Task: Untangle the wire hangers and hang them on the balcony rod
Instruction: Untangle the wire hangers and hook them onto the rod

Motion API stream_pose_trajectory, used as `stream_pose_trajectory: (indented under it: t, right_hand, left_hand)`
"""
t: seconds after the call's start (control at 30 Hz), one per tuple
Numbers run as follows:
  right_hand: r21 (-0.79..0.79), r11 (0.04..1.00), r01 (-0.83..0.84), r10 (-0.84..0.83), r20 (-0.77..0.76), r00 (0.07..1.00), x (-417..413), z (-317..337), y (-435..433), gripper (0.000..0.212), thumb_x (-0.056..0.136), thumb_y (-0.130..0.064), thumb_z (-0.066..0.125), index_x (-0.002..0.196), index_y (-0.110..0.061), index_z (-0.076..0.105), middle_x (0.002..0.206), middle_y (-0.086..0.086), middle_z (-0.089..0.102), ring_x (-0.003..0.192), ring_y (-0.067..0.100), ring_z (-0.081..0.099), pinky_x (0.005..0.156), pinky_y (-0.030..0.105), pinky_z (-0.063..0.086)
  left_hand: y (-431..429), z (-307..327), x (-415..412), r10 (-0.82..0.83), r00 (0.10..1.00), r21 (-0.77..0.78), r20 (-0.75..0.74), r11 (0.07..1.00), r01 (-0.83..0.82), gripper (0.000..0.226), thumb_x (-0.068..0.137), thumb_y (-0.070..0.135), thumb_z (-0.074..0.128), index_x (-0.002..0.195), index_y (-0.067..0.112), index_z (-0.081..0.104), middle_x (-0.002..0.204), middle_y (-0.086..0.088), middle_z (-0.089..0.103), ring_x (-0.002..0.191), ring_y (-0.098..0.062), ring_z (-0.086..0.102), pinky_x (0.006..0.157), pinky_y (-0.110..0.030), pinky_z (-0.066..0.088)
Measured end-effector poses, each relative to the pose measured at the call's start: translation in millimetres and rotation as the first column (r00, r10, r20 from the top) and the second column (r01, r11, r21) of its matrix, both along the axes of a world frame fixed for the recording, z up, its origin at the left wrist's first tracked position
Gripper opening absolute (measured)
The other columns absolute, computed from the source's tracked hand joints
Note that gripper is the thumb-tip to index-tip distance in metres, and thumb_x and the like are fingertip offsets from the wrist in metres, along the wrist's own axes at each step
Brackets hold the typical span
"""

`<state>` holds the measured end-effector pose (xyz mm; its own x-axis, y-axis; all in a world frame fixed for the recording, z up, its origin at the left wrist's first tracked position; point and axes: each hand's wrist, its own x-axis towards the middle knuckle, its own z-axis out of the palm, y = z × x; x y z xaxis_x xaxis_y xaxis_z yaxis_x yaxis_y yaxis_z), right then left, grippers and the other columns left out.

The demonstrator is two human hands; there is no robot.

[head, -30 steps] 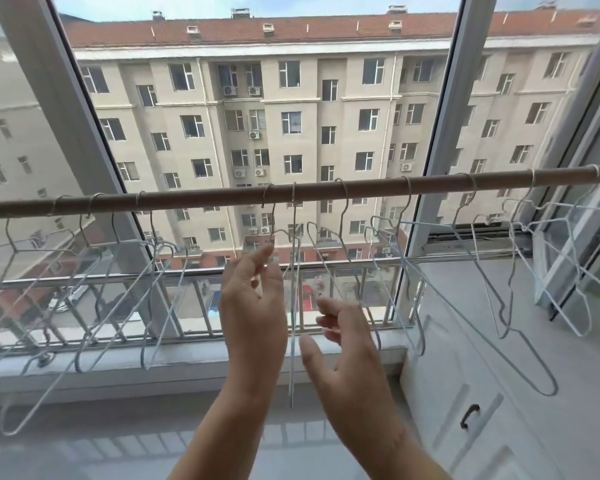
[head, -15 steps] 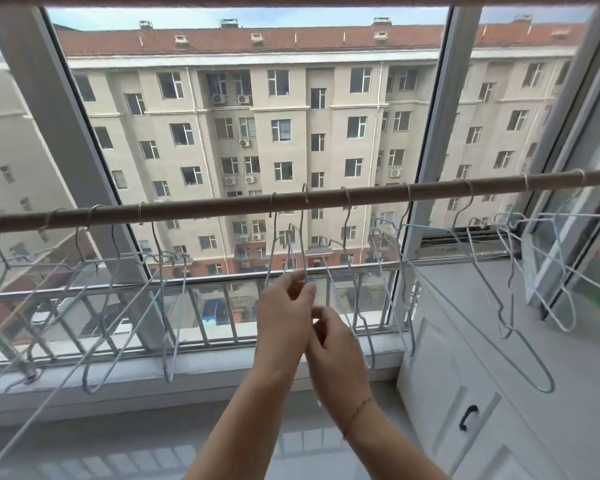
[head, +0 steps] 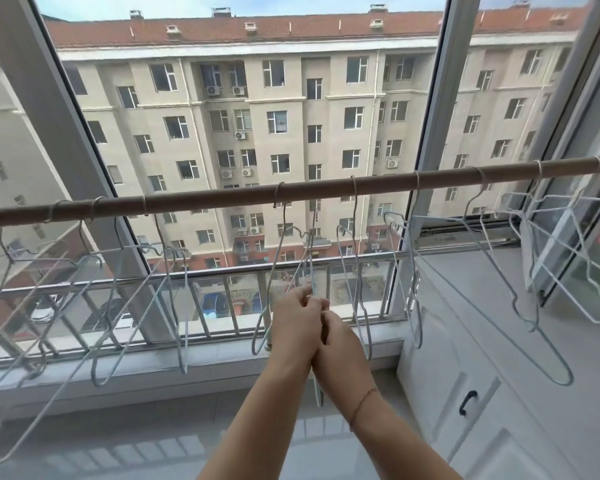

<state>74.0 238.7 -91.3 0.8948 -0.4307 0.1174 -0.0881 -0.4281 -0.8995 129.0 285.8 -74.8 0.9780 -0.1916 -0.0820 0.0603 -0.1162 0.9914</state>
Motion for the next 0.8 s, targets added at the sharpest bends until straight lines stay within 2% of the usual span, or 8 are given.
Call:
stream_pose_trajectory:
  t: [0.1,0.23,0.33,0.43,0.57,0.63,0.73,0.8]
  right_hand:
    - [0.052,0.997,-0.054,0.056,-0.039,0.998,-18.6,-30.2,4.6,0.016,0.089,-0.023,0.047,0.101,-0.024,0.057,0.082,-0.002,0.069,0.076,0.013,0.064,0.066,0.033,0.050]
    - [0.044,0.987,-0.157,0.161,-0.122,0.979,-44.1,-75.5,2.2,0.016,0.095,-0.027,0.041,0.093,-0.026,0.056,0.072,-0.009,0.060,0.066,0.002,0.055,0.064,0.025,0.045]
    - [0.058,0.983,-0.174,0.183,-0.235,0.955,-54.2,-106.4,-6.6,0.025,0.098,-0.028,0.034,0.097,-0.021,0.058,0.070,-0.007,0.055,0.066,0.006,0.052,0.073,0.031,0.046]
    - [0.010,0.991,-0.134,0.130,-0.321,0.938,-53.9,-131.7,-24.1,0.025,0.097,-0.025,0.037,0.111,-0.019,0.057,0.092,-0.004,0.060,0.089,0.014,0.056,0.086,0.028,0.043]
    - [-0.127,0.988,-0.092,0.032,-0.411,0.911,-45.9,-157.8,-51.4,0.035,0.095,-0.024,0.041,0.127,-0.011,0.050,0.127,0.005,0.051,0.117,0.019,0.048,0.094,0.023,0.034]
    - [-0.182,0.979,-0.093,0.005,-0.430,0.903,-42.6,-165.8,-63.5,0.044,0.093,-0.024,0.044,0.135,-0.013,0.041,0.136,0.006,0.042,0.126,0.022,0.041,0.102,0.028,0.032]
    - [-0.327,0.937,-0.127,-0.029,-0.434,0.900,-40.5,-172.8,-79.8,0.061,0.089,-0.026,0.049,0.144,-0.019,0.025,0.147,0.004,0.030,0.135,0.023,0.028,0.111,0.034,0.026]
    - [-0.392,0.906,-0.160,-0.042,-0.459,0.887,-40.7,-174.1,-88.1,0.063,0.088,-0.026,0.050,0.145,-0.024,0.023,0.148,0.001,0.028,0.137,0.022,0.025,0.113,0.034,0.023]
  left_hand:
    - [6.7,-30.8,-10.5,-0.013,0.996,0.041,-0.087,0.999,0.016,0.033,0.084,0.010,0.059,0.117,0.012,0.060,0.099,-0.005,0.071,0.097,-0.021,0.066,0.095,-0.043,0.051]
    - [22.0,-75.5,-25.1,-0.016,0.979,0.093,-0.203,0.995,0.036,0.024,0.078,0.006,0.064,0.102,0.012,0.063,0.090,-0.011,0.071,0.083,-0.021,0.067,0.085,-0.040,0.055]
    - [37.0,-105.3,-30.2,-0.012,0.975,0.181,-0.221,0.982,0.053,0.017,0.076,0.000,0.060,0.089,0.007,0.069,0.072,-0.008,0.069,0.066,-0.019,0.061,0.069,-0.034,0.051]
    - [54.1,-128.3,-29.4,0.042,0.969,0.235,-0.245,0.972,0.017,0.019,0.078,-0.007,0.053,0.079,0.004,0.068,0.063,-0.006,0.062,0.056,-0.018,0.051,0.057,-0.027,0.041]
    - [72.8,-145.3,-29.5,0.032,0.967,0.324,-0.254,0.944,0.054,0.027,0.083,-0.007,0.045,0.083,0.011,0.065,0.066,-0.005,0.060,0.054,-0.015,0.047,0.050,-0.019,0.039]
    - [80.3,-151.0,-27.9,-0.039,0.979,0.415,-0.200,0.902,0.121,0.029,0.086,-0.002,0.045,0.084,0.018,0.066,0.069,0.000,0.064,0.062,-0.016,0.053,0.054,-0.020,0.040]
    - [89.4,-153.7,-23.3,-0.147,0.982,0.545,-0.121,0.817,0.189,0.036,0.087,0.003,0.047,0.073,0.033,0.062,0.076,0.006,0.069,0.079,-0.014,0.062,0.066,-0.022,0.044]
    - [92.4,-150.7,-19.8,-0.199,0.977,0.571,-0.081,0.794,0.209,0.040,0.087,0.002,0.047,0.070,0.036,0.061,0.080,0.006,0.070,0.084,-0.014,0.065,0.072,-0.023,0.048]
